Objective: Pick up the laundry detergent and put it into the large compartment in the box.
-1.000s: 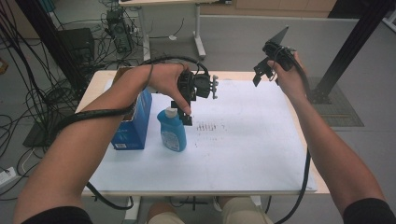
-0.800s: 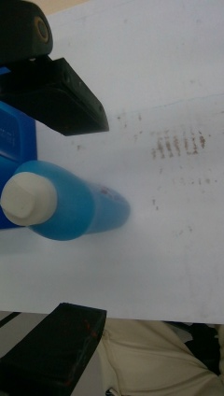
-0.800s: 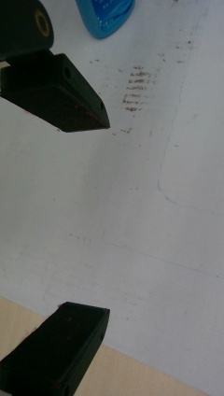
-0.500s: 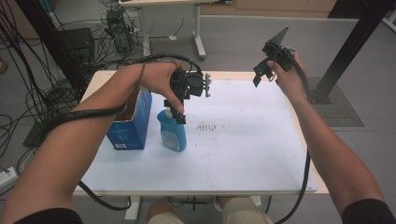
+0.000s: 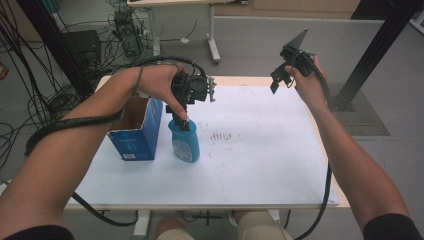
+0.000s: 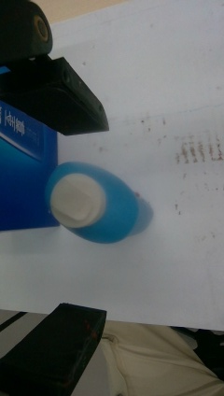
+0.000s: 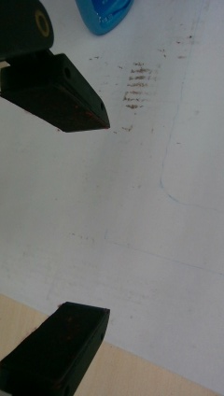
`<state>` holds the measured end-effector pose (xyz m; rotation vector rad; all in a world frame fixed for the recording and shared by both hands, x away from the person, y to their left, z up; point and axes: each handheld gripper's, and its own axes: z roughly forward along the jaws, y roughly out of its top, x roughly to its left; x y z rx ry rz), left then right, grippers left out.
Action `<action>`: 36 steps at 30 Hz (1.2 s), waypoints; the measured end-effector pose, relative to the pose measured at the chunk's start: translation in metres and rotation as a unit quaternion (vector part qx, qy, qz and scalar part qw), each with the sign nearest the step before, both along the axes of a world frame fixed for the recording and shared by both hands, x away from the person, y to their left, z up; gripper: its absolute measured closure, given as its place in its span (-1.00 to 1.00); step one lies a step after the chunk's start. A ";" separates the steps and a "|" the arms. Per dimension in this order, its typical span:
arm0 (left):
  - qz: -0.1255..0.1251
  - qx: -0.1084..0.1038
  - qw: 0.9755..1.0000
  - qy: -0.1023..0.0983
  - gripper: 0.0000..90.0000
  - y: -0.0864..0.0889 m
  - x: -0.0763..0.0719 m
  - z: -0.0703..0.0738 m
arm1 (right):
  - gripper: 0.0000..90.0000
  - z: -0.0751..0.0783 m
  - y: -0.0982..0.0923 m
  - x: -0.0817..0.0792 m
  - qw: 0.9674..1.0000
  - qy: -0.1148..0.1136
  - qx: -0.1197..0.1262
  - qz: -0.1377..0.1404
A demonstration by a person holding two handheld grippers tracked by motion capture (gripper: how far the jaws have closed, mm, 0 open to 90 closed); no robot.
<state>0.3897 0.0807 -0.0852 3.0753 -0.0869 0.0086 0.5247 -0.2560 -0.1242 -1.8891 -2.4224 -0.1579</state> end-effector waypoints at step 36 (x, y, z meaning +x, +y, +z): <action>0.004 0.012 1.000 -0.003 -0.79 0.005 0.004 0.003 | -0.81 0.003 -0.003 -0.003 1.000 -0.004 0.003 -0.001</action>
